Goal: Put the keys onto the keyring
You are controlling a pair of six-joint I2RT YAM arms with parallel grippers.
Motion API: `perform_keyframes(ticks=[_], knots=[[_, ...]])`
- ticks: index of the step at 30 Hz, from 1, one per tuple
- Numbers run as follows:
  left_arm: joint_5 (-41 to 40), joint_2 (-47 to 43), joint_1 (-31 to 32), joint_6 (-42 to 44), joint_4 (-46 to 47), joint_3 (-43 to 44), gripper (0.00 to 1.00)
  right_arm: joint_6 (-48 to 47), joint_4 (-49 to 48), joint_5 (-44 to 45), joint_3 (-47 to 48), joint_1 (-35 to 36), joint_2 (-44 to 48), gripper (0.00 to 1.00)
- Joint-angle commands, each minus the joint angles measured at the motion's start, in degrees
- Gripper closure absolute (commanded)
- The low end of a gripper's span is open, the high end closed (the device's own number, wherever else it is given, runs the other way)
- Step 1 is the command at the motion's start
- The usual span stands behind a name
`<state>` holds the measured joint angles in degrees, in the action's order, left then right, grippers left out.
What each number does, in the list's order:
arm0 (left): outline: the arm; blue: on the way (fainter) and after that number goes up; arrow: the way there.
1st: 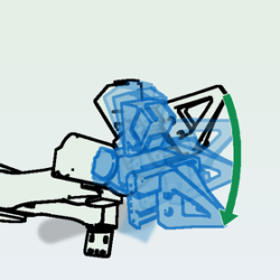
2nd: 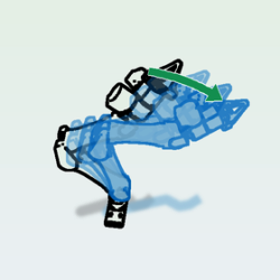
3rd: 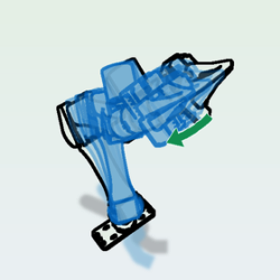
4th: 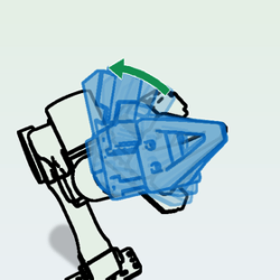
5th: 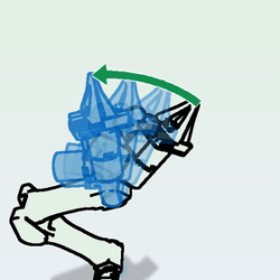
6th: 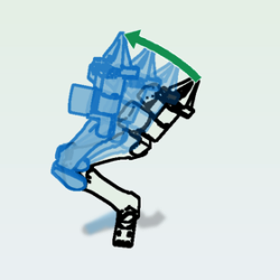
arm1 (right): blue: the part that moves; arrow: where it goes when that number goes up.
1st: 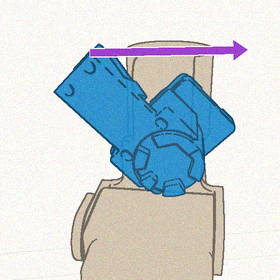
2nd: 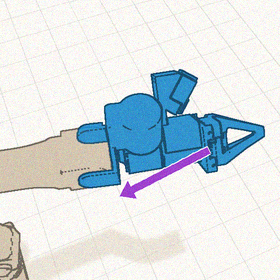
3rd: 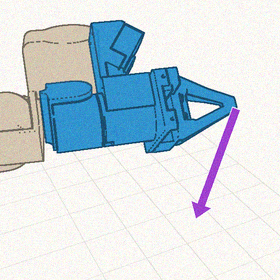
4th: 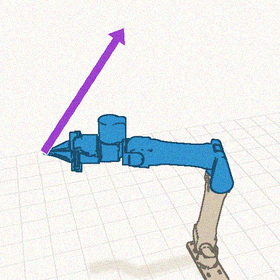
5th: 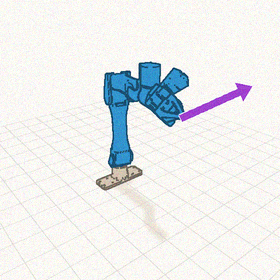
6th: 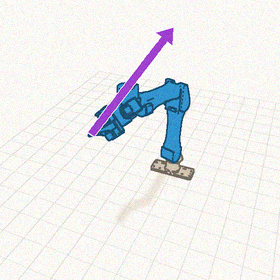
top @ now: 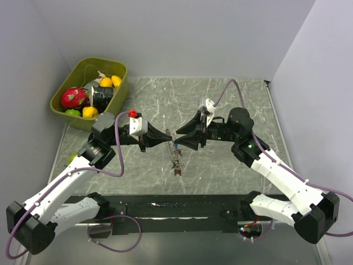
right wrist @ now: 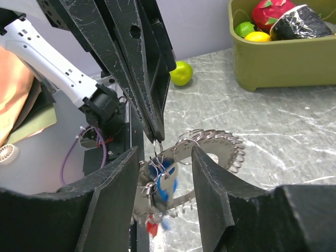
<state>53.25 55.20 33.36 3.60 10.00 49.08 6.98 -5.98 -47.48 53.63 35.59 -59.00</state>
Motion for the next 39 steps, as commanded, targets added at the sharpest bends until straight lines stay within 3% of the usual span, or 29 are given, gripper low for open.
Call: perform_keyframes(ticks=[1, 9, 15, 18, 19, 22, 31, 32, 35, 36, 39], knots=[[1.5, -1.8, 0.2, -0.3, 4.2, 1.3, 0.99, -0.8, -1.6, -1.3, 1.0, -0.1, 0.1, 0.49], [1.8, -1.5, 0.2, -1.5, 5.6, 1.2, 0.99, 0.0, -2.0, -4.1, 0.5, -0.1, -0.5, 0.54], [2.3, -1.1, 0.3, -2.1, 6.5, 1.3, 0.99, 0.8, -1.7, -4.3, 1.6, 0.3, -2.3, 0.67], [2.6, -1.1, 0.3, -2.3, 6.5, 1.4, 0.99, 2.0, -1.7, -3.8, 2.3, 0.4, -3.2, 0.80], [2.6, -1.0, 0.3, -2.2, 6.3, 1.5, 0.99, 2.3, -1.8, -3.2, 2.4, 0.4, -3.3, 0.90], [2.5, -1.1, 0.3, -1.8, 5.4, 1.6, 0.99, 3.6, -1.8, -2.2, 2.8, 0.4, -2.9, 1.00], [1.3, -0.6, 0.3, 2.9, -4.2, 5.0, 0.99, -1.2, 7.5, 1.9, 6.4, 0.4, -1.6, 1.00], [0.8, -0.4, 0.3, 4.2, -5.7, 5.8, 0.96, -2.7, 9.9, 2.2, 7.3, 0.3, -1.7, 1.00], [0.3, 0.4, 0.3, 6.6, -11.5, 8.3, 0.75, -6.4, 14.5, 2.7, 10.1, 0.4, -2.2, 1.00], [0.0, 1.0, 0.2, 6.9, -12.8, 9.0, 0.62, -8.3, 18.0, 2.7, 11.1, 0.4, -2.5, 1.00], [-0.7, 2.8, 0.2, 10.0, -19.2, 12.2, 0.50, -13.5, 27.1, 2.7, 15.6, 0.4, -4.7, 1.00]])
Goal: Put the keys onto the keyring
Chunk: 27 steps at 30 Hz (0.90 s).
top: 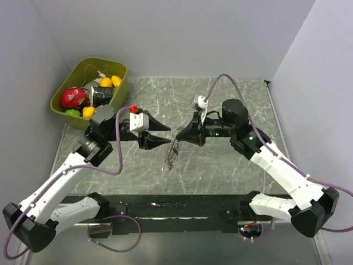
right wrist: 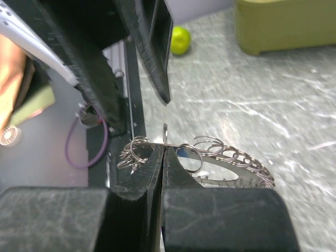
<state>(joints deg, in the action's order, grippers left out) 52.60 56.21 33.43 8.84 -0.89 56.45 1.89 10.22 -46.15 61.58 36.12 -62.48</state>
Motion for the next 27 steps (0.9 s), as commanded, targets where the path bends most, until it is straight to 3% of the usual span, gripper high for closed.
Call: perform_keyframes(ticks=[1, 5, 9, 20, 27], knots=[[-0.2, 2.5, 0.2, 5.5, -9.9, 6.8, 0.48, -9.6, 13.1, 1.4, 8.7, -0.2, -2.5, 1.00], [-0.4, 7.0, 0.2, 11.7, -22.4, 13.4, 0.44, -16.9, 23.7, 3.8, 15.8, -0.2, -6.1, 1.00], [-0.9, 11.9, 0.2, 14.6, -28.4, 19.5, 0.42, -19.8, 28.7, 5.8, 18.8, -0.1, -7.8, 1.00], [1.4, 19.5, 1.4, 16.6, -33.7, 25.5, 0.48, -19.6, 28.4, 7.5, 18.0, 0.1, -7.9, 1.00], [0.9, 21.7, 2.7, 16.3, -32.2, 25.5, 0.54, -18.8, 26.3, 7.0, 17.2, 0.3, -7.7, 1.00]])
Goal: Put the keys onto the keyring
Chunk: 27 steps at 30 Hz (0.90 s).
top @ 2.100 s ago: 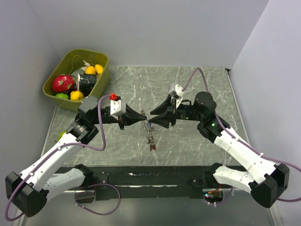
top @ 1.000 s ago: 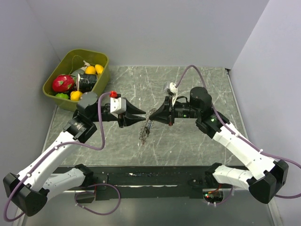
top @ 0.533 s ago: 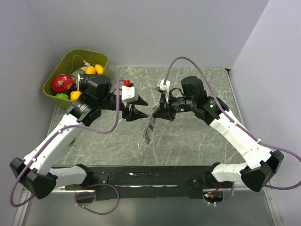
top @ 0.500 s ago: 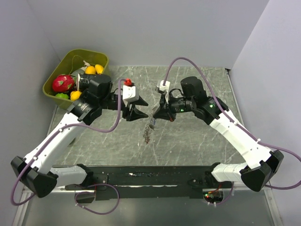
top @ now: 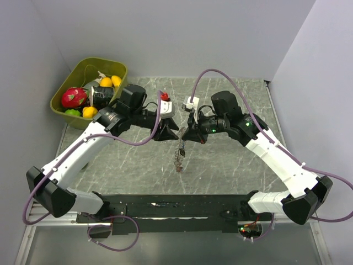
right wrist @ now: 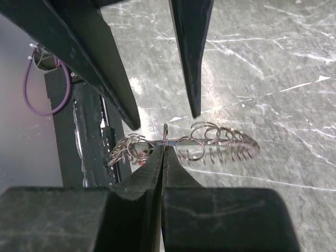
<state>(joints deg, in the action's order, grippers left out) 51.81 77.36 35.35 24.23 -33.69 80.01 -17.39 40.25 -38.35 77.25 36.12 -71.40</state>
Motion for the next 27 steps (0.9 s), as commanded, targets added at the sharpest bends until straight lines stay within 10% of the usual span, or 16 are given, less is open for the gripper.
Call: perform_keyframes(ticks=[1, 16, 21, 27], knots=[[1.7, 0.6, 0.9, 0.7, 1.0, 1.8, 0.55, 0.6, -3.8, -0.9, 1.5, 0.3, 1.3, 1.00], [3.4, 2.4, 1.5, 1.0, 2.5, 0.9, 0.99, 1.7, -5.7, -0.4, 0.2, 0.3, 2.1, 1.00], [3.9, 1.0, 1.6, -1.2, 6.5, -1.4, 0.99, 2.4, -6.9, 0.7, -0.3, 0.4, 2.7, 0.98], [4.3, -3.6, 1.6, -8.2, 19.4, -8.3, 0.99, 5.8, -13.6, 3.4, -5.2, 0.3, 7.6, 0.57]])
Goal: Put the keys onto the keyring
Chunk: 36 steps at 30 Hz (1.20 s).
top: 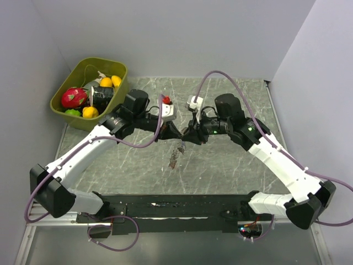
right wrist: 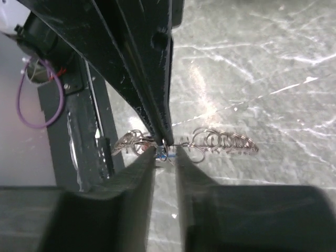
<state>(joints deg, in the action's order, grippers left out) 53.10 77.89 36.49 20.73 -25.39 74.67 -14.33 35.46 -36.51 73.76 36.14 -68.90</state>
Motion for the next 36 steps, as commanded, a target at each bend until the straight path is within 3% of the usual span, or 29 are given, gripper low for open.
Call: perform_keyframes(ticks=[1, 4, 9, 13, 18, 24, 28, 36], knots=[[3.1, -4.6, 0.4, -6.3, 13.0, -3.7, 0.99, 3.9, -10.9, 2.1, -3.2, 0.0, 6.0, 0.51], [3.5, -6.5, 0.4, -10.0, 20.6, -7.4, 0.99, 6.4, -13.7, 3.6, -5.7, -1.1, 9.0, 0.36], [2.0, -9.3, 0.4, -15.2, 30.7, -12.3, 0.99, 12.0, -20.1, -2.1, -9.1, -6.2, 13.2, 0.32], [0.7, -11.6, 0.4, -19.6, 41.8, -16.1, 0.99, 16.2, -26.5, -11.2, -13.6, -10.8, 16.0, 0.33], [-0.2, -13.6, 0.4, -28.8, 55.3, -21.7, 0.99, 19.4, -34.1, -20.6, -15.4, -11.6, 17.7, 0.46], [0.2, -13.5, 0.3, -37.2, 71.0, -25.5, 0.99, 23.8, -40.9, -28.2, -15.3, -11.5, 17.5, 0.46], [0.9, -12.1, 0.3, -40.7, 76.4, -26.1, 0.99, 23.9, -41.2, -28.9, -14.8, -11.3, 16.3, 0.46], [2.6, -11.5, 0.3, -41.5, 76.7, -24.8, 0.99, 25.0, -42.2, -26.0, -15.8, -10.7, 14.6, 0.51]])
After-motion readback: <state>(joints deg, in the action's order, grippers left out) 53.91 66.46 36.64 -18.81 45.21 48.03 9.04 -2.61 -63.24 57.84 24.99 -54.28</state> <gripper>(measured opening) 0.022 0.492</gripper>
